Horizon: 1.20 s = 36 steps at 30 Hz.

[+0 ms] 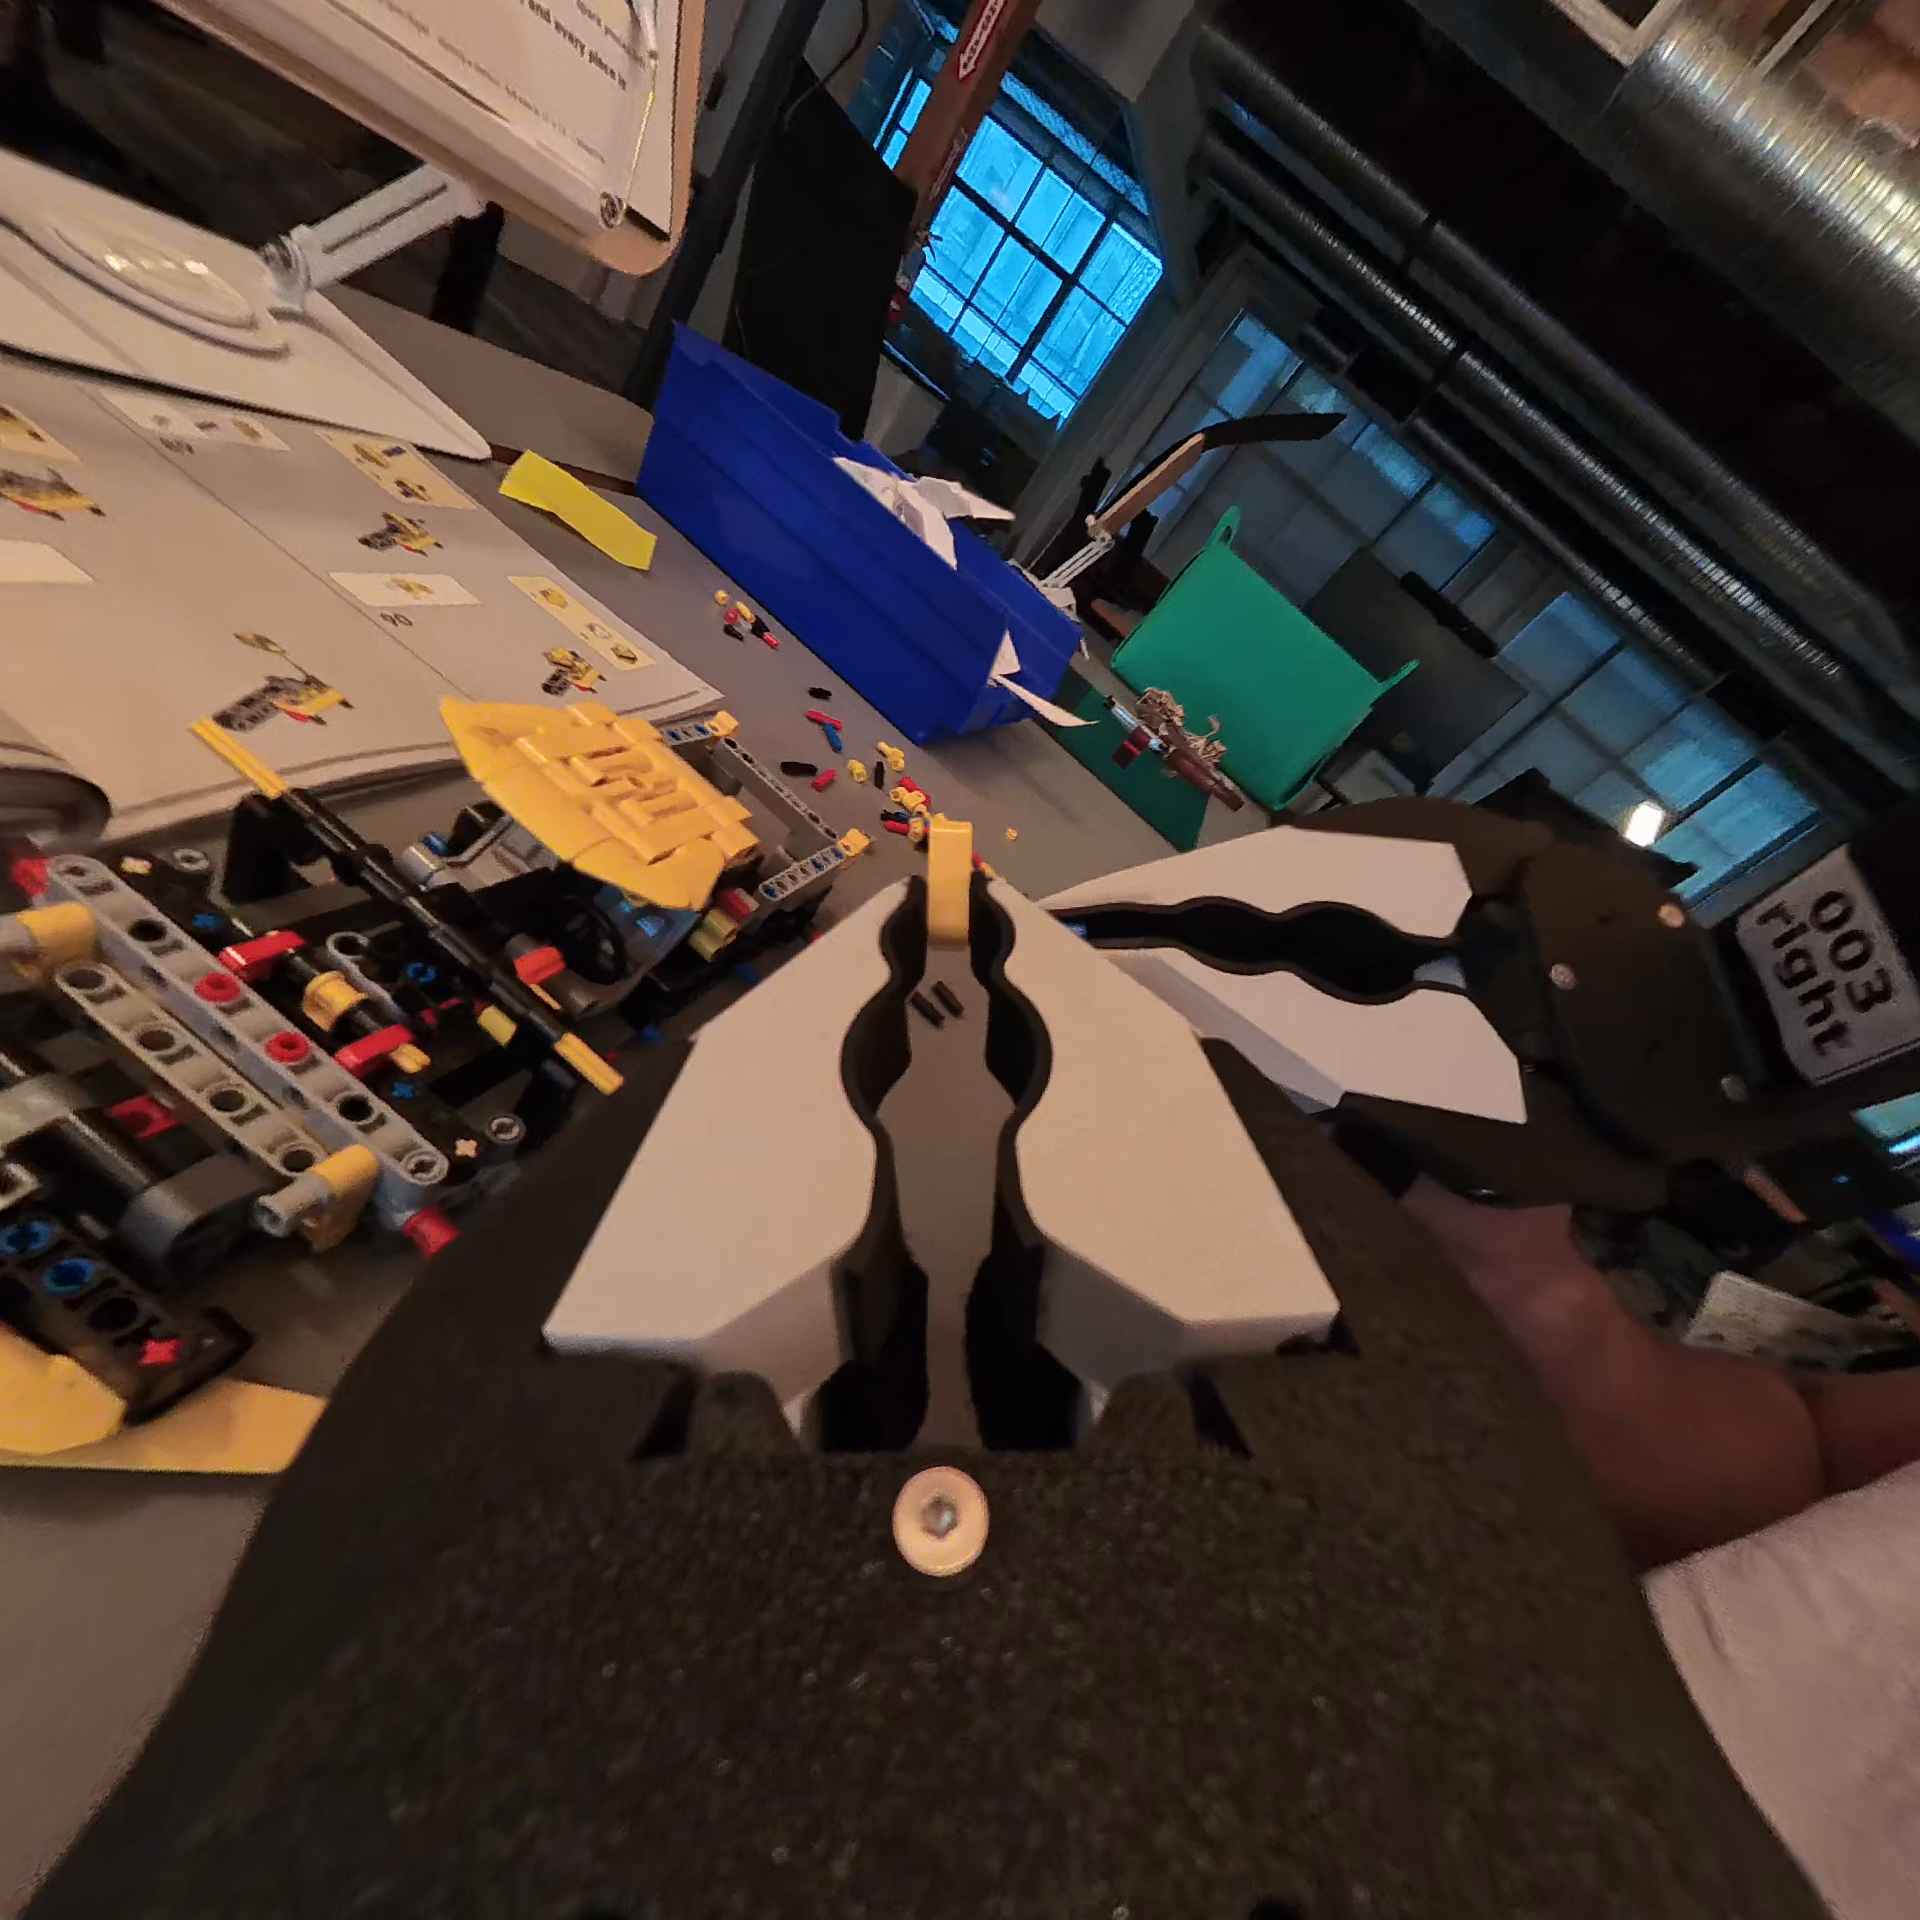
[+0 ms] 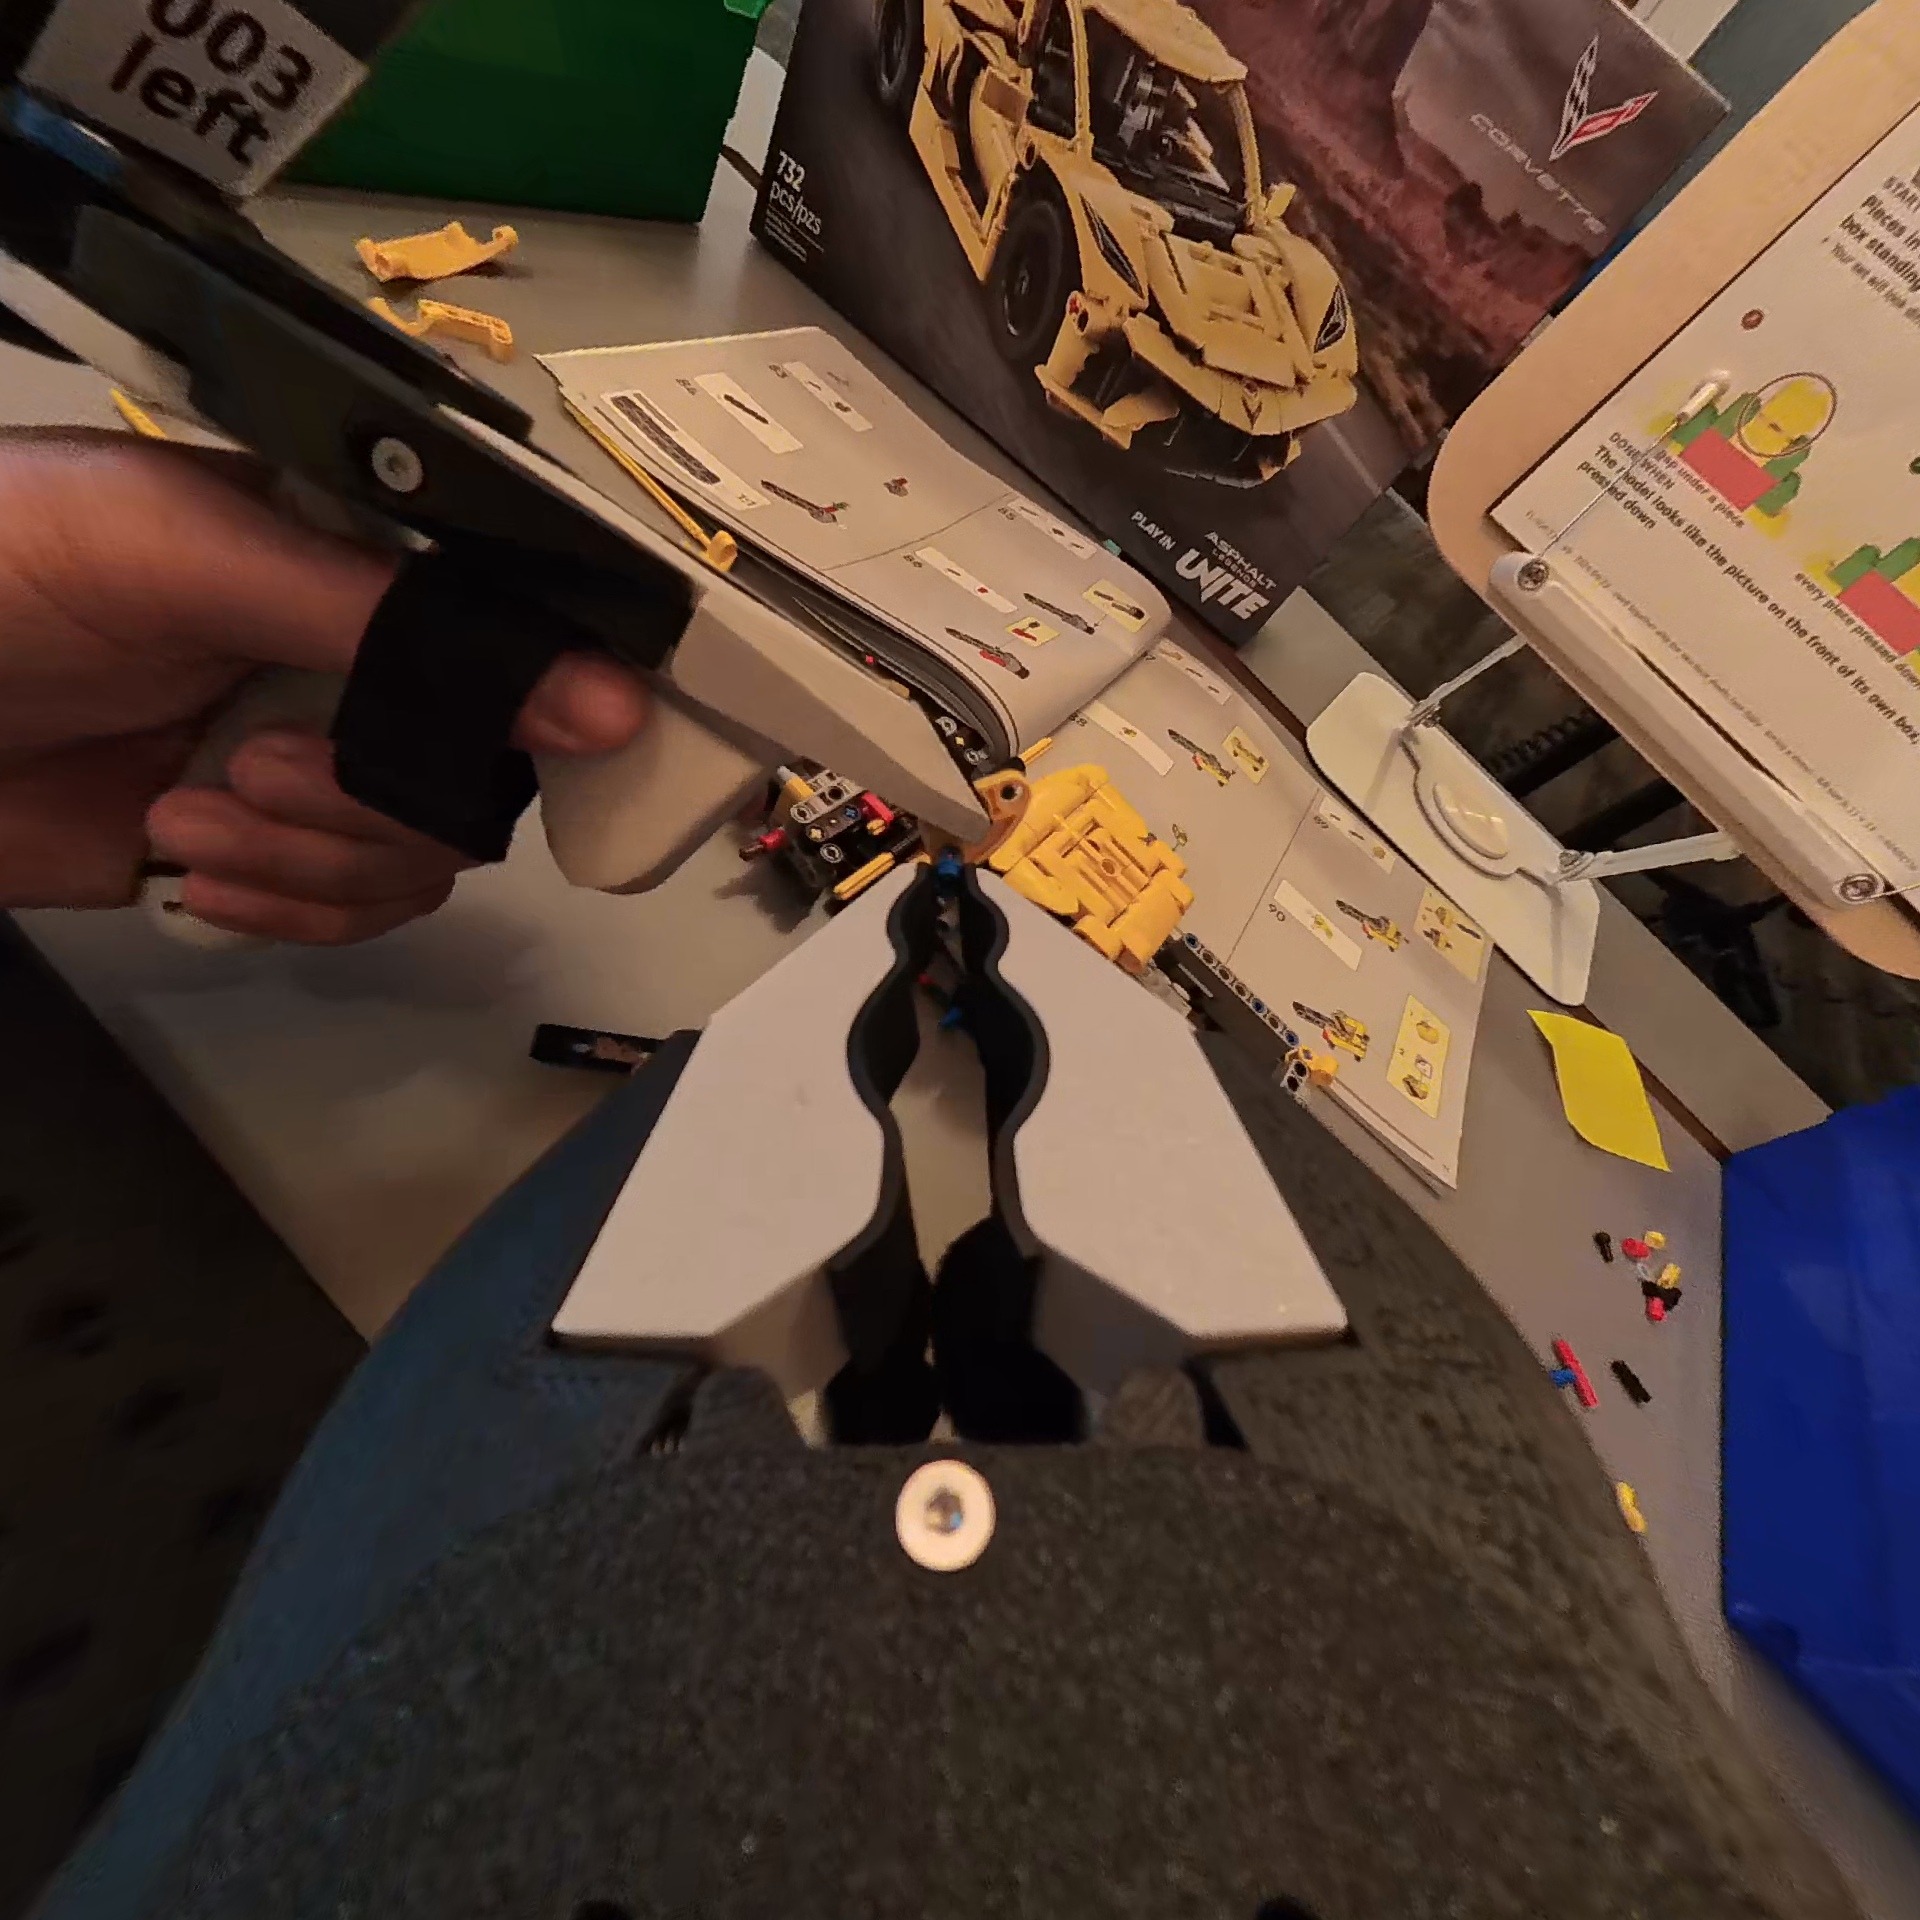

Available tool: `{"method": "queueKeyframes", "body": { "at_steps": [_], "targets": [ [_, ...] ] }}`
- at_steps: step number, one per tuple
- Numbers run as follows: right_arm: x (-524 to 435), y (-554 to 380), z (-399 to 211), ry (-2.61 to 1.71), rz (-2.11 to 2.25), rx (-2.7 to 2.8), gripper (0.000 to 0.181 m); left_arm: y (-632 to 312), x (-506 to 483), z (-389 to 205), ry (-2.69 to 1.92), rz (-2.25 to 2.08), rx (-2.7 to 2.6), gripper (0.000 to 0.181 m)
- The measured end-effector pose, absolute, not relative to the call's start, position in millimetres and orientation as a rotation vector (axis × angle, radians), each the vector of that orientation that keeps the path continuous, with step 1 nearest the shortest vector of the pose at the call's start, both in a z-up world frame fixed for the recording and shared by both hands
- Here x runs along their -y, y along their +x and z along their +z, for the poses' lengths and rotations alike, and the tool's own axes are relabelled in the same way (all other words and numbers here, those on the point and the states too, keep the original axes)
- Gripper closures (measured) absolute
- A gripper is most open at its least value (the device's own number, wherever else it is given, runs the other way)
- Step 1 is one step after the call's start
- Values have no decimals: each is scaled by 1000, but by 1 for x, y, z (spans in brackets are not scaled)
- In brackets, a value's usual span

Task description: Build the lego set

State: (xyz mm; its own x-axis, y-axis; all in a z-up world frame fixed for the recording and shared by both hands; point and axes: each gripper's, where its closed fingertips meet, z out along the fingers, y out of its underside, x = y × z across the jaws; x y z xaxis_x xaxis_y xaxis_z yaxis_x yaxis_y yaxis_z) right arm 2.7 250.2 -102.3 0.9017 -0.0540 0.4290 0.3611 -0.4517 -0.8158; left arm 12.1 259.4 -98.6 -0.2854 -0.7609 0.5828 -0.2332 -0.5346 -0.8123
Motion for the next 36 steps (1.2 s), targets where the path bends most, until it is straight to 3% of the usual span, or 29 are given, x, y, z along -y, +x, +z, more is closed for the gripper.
{"method": "queueKeyframes", "body": {
  "at_steps": [14,25,36],
  "targets": [
    [-254,5,-112,-1996,-408,171,178,14,-257,-113,-1628,-1839,-1270,173],
    [-254,5,-110,-1846,-287,138,178,14,-263,-111,-1796,-2298,-995,174],
    [-252,8,-104,-1776,-268,122,178,15,-264,-108,-1733,-2183,-1072,174]
  ]
}}
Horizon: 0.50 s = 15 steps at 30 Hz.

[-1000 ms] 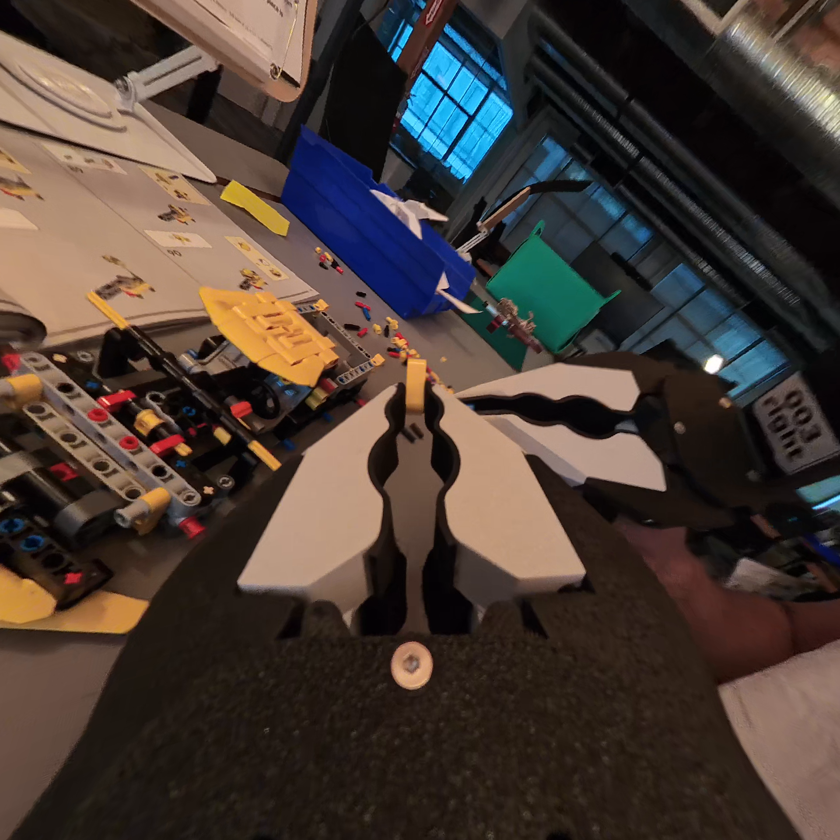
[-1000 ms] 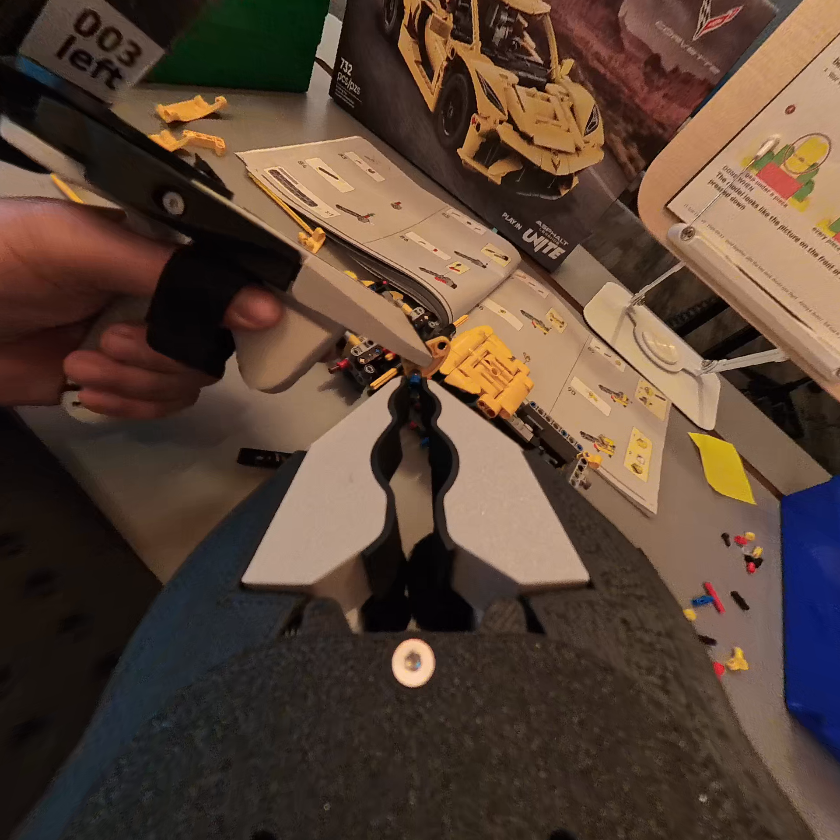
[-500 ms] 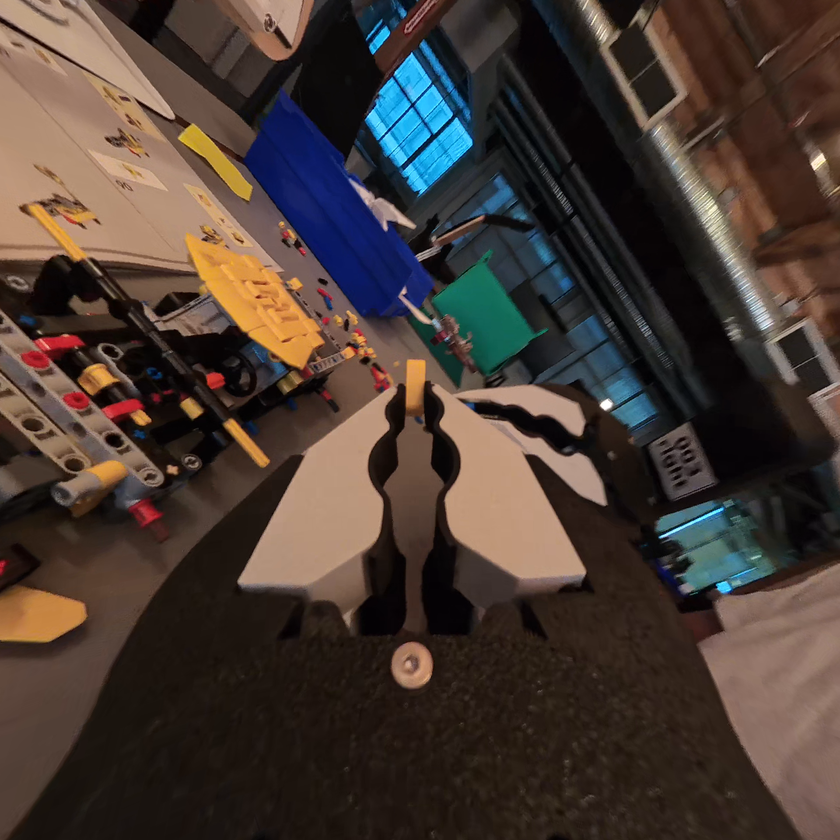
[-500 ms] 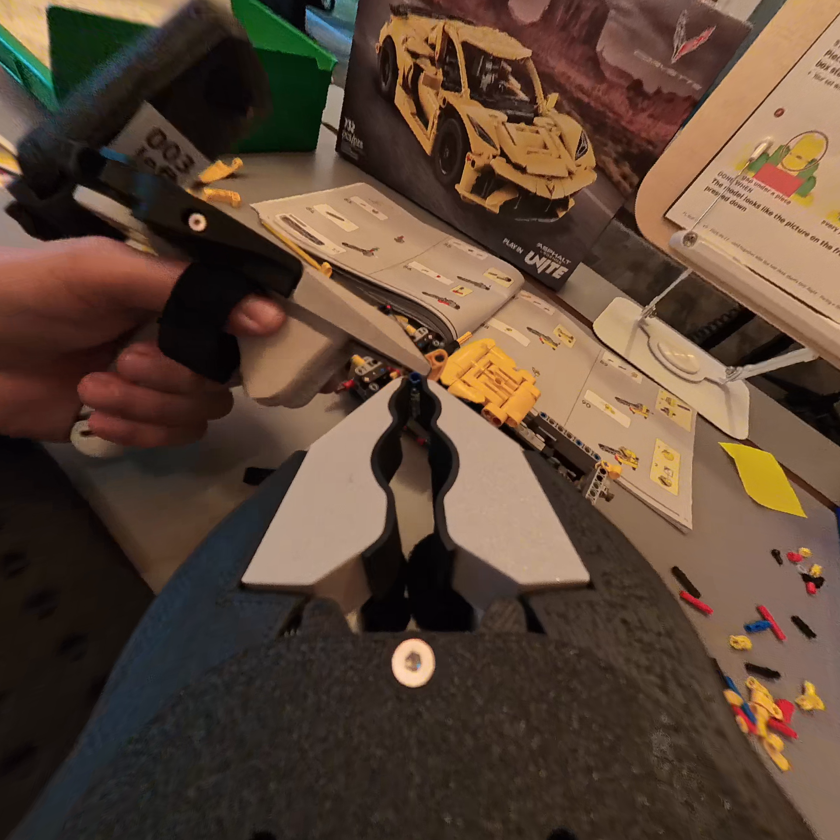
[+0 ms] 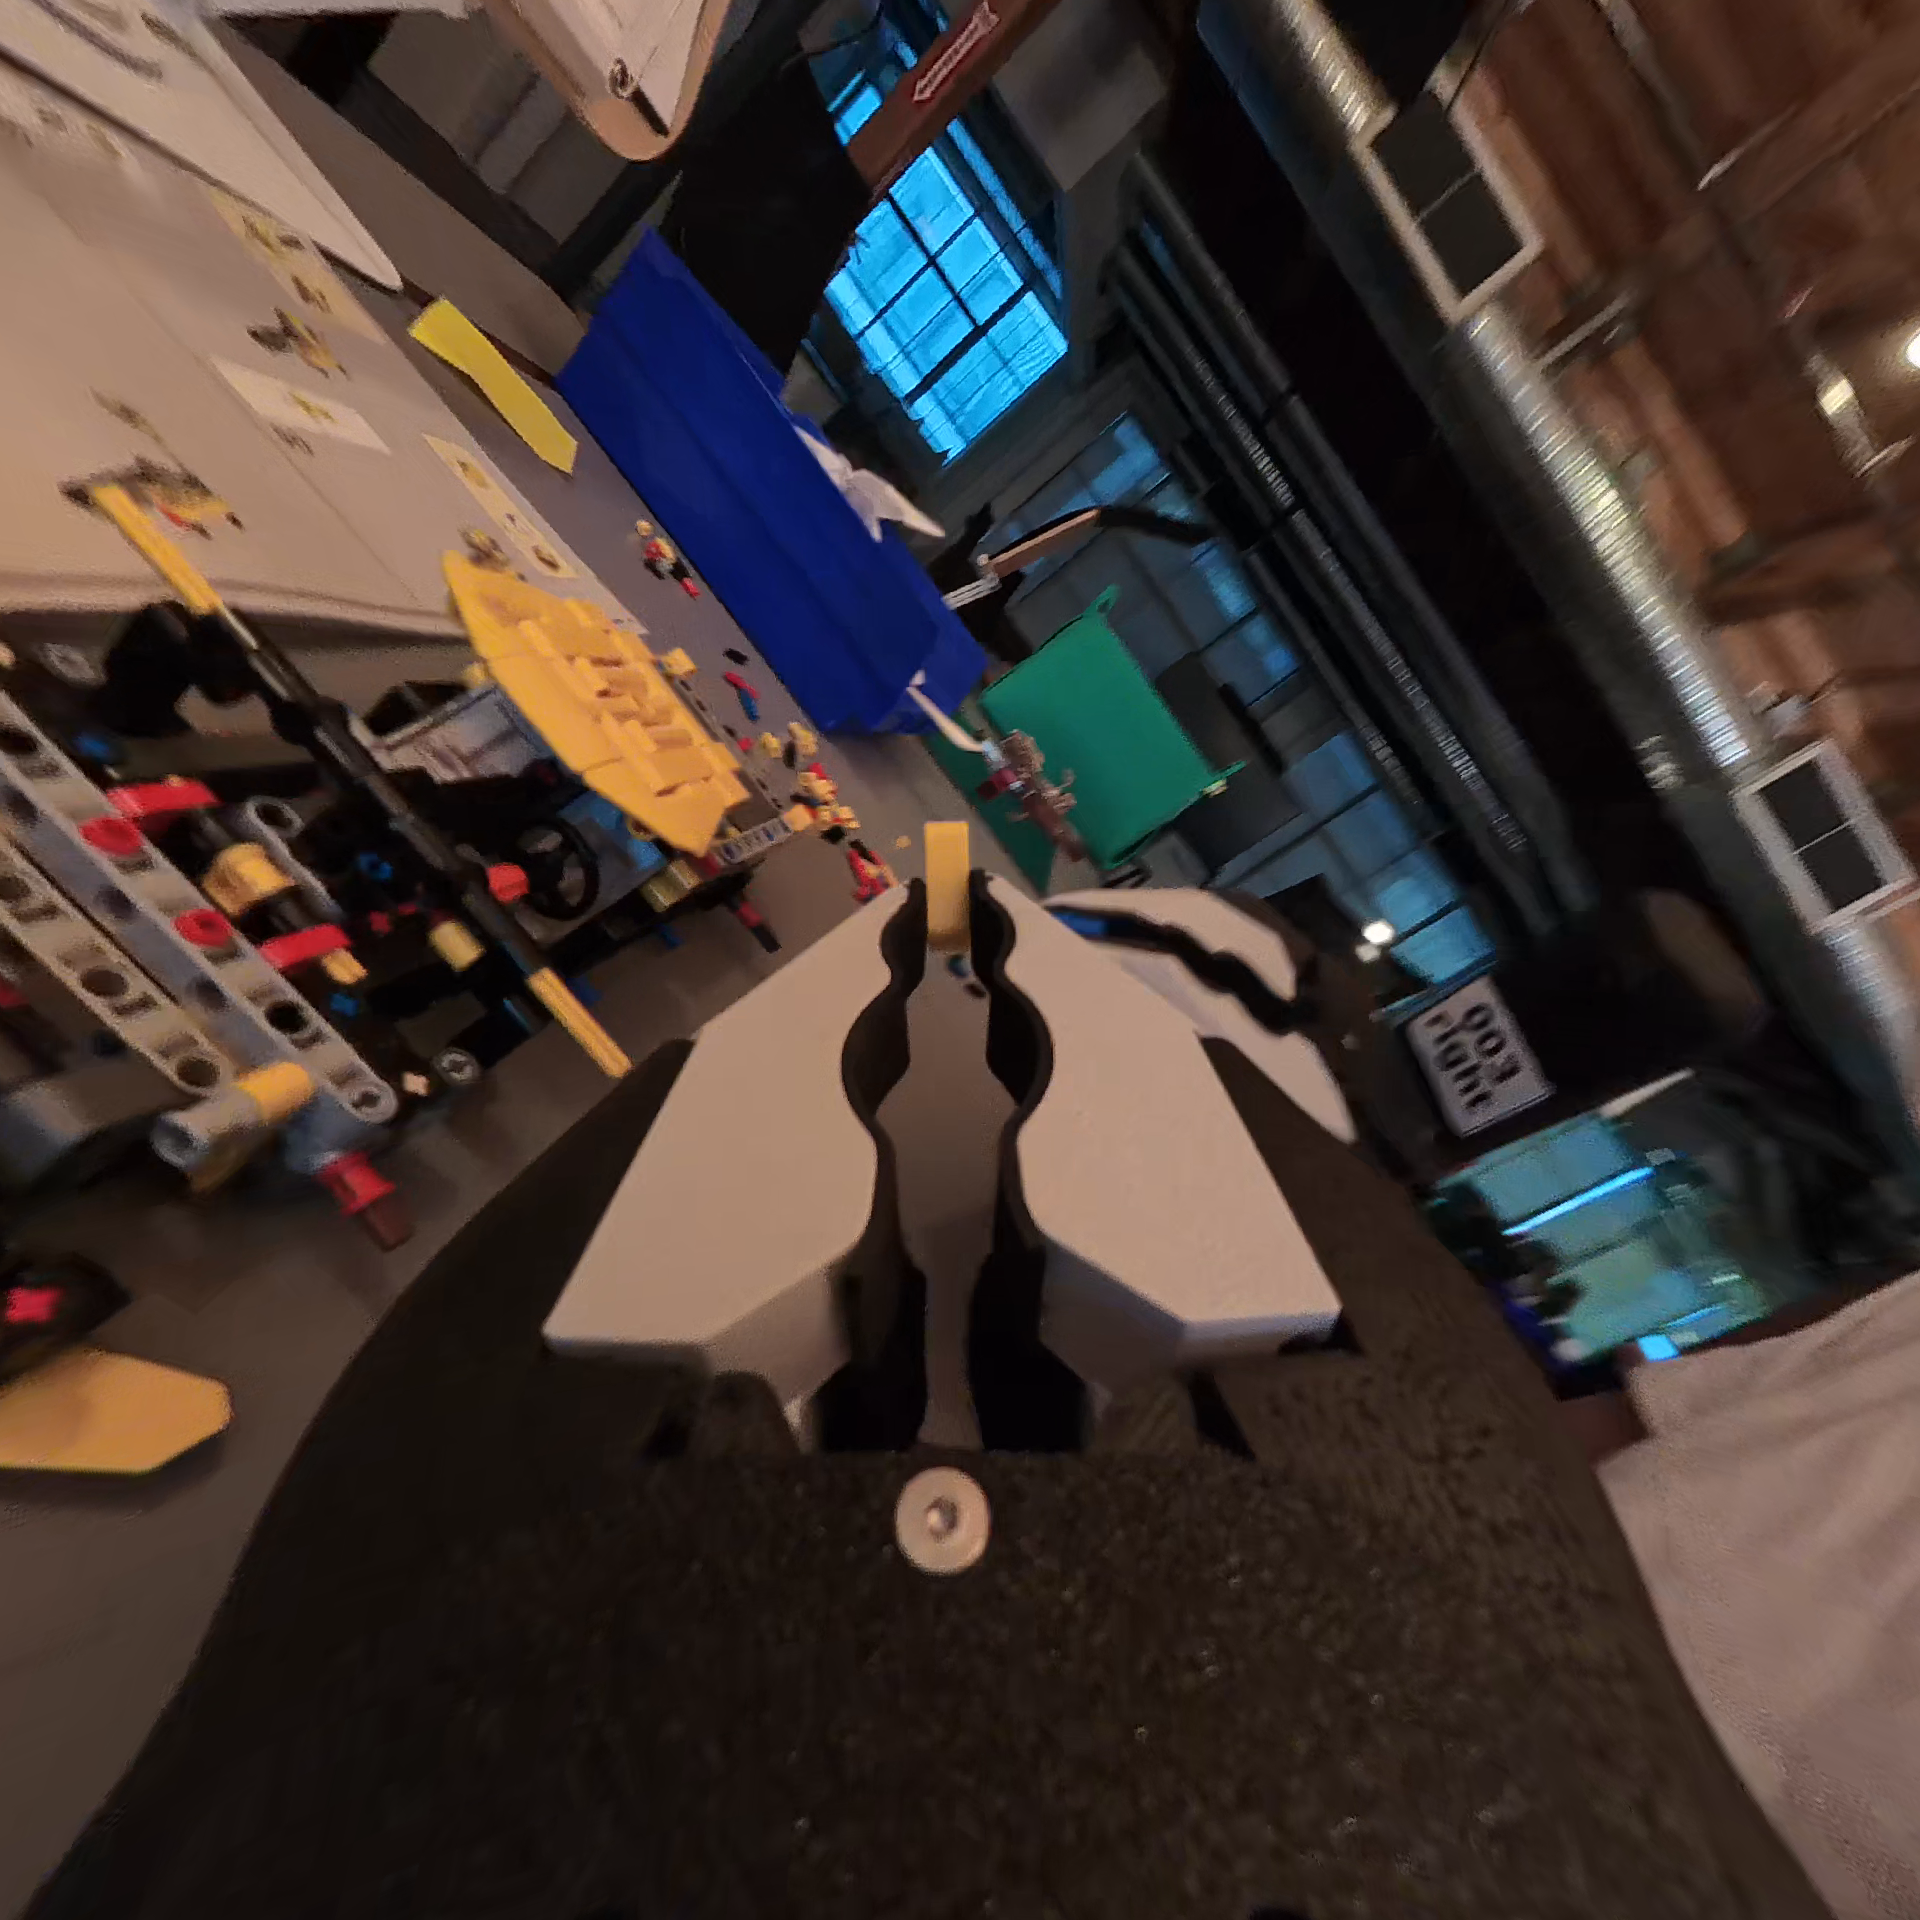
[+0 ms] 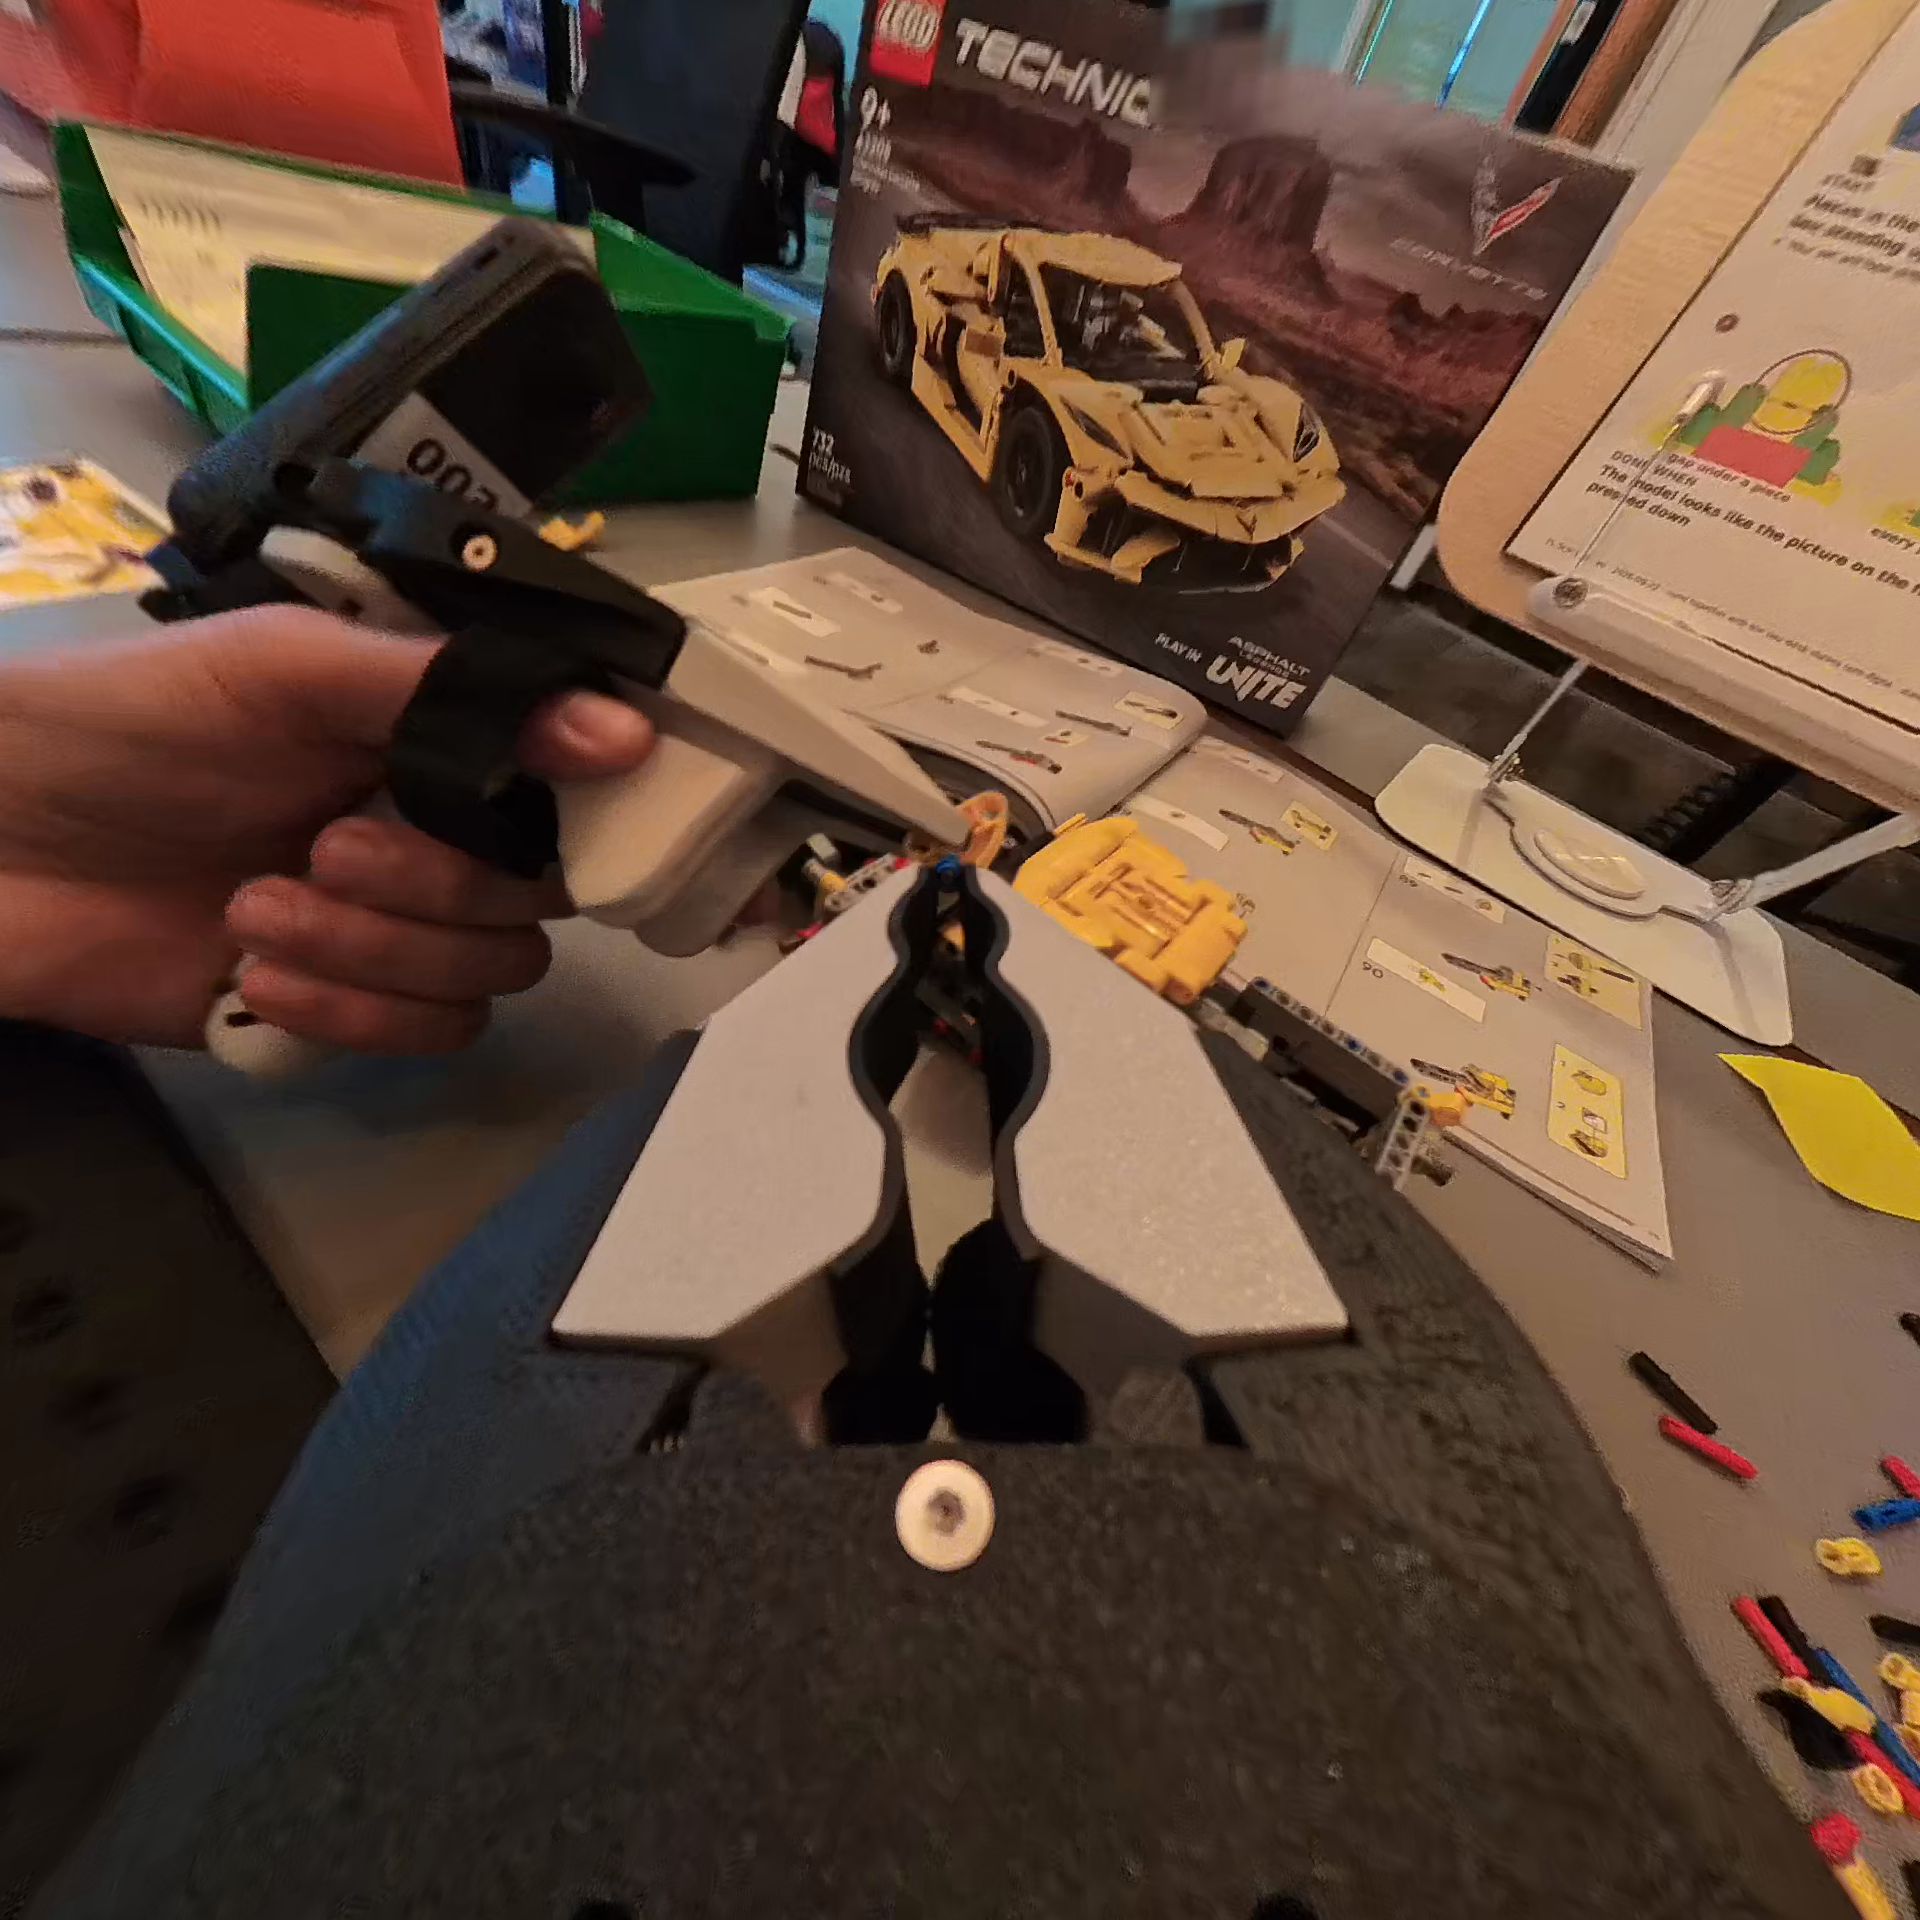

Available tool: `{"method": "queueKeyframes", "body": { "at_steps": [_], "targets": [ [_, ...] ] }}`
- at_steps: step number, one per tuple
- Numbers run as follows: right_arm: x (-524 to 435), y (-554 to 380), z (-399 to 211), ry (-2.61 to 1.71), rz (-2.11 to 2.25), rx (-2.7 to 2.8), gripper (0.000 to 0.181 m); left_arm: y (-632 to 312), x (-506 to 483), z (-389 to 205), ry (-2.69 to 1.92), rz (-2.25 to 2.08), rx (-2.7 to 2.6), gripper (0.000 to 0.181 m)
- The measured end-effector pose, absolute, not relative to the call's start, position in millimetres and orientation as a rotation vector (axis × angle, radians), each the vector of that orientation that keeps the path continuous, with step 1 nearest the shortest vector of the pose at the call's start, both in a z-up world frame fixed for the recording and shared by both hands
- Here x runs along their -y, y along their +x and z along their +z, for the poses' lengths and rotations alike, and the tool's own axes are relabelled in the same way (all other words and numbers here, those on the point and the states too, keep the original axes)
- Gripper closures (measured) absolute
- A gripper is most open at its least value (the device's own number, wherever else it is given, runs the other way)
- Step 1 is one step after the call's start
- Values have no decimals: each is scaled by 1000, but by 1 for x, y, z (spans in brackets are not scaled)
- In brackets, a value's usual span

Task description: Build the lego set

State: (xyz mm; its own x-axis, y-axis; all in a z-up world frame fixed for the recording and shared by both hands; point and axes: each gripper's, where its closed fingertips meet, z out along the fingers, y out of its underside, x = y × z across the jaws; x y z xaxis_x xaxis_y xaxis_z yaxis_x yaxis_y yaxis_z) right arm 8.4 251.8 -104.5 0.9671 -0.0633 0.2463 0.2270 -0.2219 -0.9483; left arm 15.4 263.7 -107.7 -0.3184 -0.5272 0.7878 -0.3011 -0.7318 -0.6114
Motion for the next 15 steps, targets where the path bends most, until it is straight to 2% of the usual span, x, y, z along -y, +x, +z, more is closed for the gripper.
{"method": "queueKeyframes", "body": {
  "at_steps": [5,8,11,15],
  "targets": [
    [-195,64,-92,-1902,-208,59,178,12,-274,-112,-1700,-1980,-1158,174],
    [-114,128,-136,-2277,-73,-5,177,12,-268,-102,-1632,-1957,-1195,174],
    [-54,146,-176,-2538,-32,38,177,12,-254,-106,-1592,-1892,-1298,174],
    [-33,136,-181,-2660,9,101,177,13,-251,-106,-1574,-1864,-1332,174]
  ]
}}
